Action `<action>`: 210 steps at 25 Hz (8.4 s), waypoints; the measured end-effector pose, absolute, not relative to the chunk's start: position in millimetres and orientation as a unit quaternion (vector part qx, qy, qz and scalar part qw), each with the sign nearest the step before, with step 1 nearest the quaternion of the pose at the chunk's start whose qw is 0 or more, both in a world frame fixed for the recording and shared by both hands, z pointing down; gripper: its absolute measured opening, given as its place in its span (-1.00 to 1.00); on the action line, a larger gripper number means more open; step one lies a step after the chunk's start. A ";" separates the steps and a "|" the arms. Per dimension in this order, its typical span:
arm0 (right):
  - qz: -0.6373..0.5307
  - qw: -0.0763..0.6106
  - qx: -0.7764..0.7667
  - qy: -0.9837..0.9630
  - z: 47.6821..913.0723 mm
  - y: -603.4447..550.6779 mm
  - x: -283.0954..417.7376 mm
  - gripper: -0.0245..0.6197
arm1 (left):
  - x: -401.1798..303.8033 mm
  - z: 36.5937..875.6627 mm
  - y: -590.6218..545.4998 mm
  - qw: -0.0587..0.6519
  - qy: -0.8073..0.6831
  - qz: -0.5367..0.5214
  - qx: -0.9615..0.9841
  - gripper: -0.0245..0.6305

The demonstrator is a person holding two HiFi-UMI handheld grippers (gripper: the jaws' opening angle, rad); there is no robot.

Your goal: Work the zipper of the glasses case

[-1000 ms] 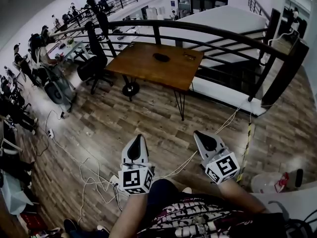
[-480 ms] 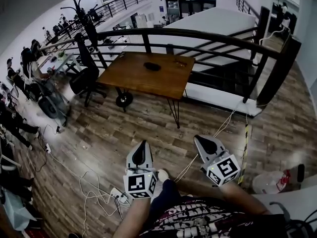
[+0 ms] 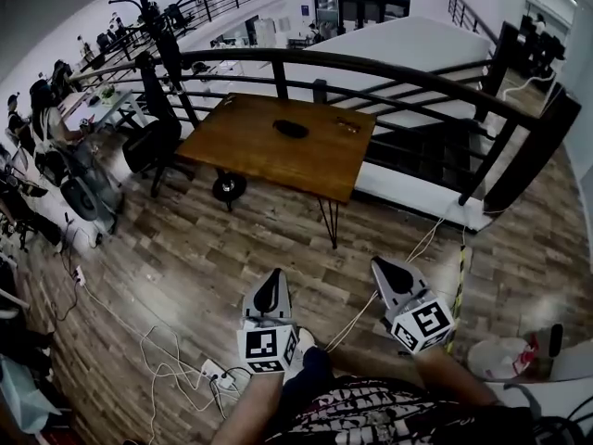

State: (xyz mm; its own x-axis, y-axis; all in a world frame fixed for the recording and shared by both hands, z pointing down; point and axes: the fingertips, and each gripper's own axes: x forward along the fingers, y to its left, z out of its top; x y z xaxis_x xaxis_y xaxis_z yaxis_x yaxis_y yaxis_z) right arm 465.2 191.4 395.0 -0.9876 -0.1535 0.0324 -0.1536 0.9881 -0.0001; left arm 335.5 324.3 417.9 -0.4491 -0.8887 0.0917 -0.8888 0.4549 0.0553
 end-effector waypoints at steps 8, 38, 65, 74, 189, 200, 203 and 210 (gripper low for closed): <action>0.001 0.025 0.095 -0.995 393.3 156.4 370.6 -0.93 | 238.2 412.9 269.1 0.053 -0.833 0.001 0.550 -0.92; -0.007 0.049 0.047 -0.998 393.1 169.1 182.9 -0.93 | 81.3 418.5 261.4 0.048 -0.834 -0.031 0.549 -0.92; 0.001 0.014 -0.003 -1.000 379.0 -107.9 40.2 -0.93 | -32.9 408.4 -11.9 0.064 -0.842 0.029 0.536 -0.92; 0.042 0.043 -0.003 -0.998 415.1 -164.7 10.6 -0.93 | -58.7 431.1 -67.7 0.092 -0.831 0.050 0.546 -0.92; 0.329 0.321 0.264 -0.848 802.4 -208.8 -338.4 -0.92 | -229.9 750.7 -285.6 0.428 -0.194 0.303 0.829 -0.91; 0.184 0.369 0.141 -0.900 774.4 -199.0 -291.5 -0.90 | -231.2 757.4 -286.6 0.432 -0.204 0.315 0.820 -0.91; 0.106 0.379 0.131 -0.910 758.8 -214.3 -263.0 -0.90 | -230.5 759.6 -284.7 0.404 -0.220 0.319 0.829 -0.91; -0.115 0.445 0.022 -0.888 748.7 -233.6 -251.6 -0.66 | -251.7 734.5 -275.4 0.286 -0.304 0.281 0.864 -0.91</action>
State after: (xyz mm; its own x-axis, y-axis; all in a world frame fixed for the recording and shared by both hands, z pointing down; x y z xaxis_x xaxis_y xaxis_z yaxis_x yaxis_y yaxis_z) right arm -251.6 -233.6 748.7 -0.6025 -0.1419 0.7854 0.0630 0.9725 0.2240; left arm -251.7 -275.4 734.5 0.6569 -0.3654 0.6595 -0.6866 -0.6513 0.3230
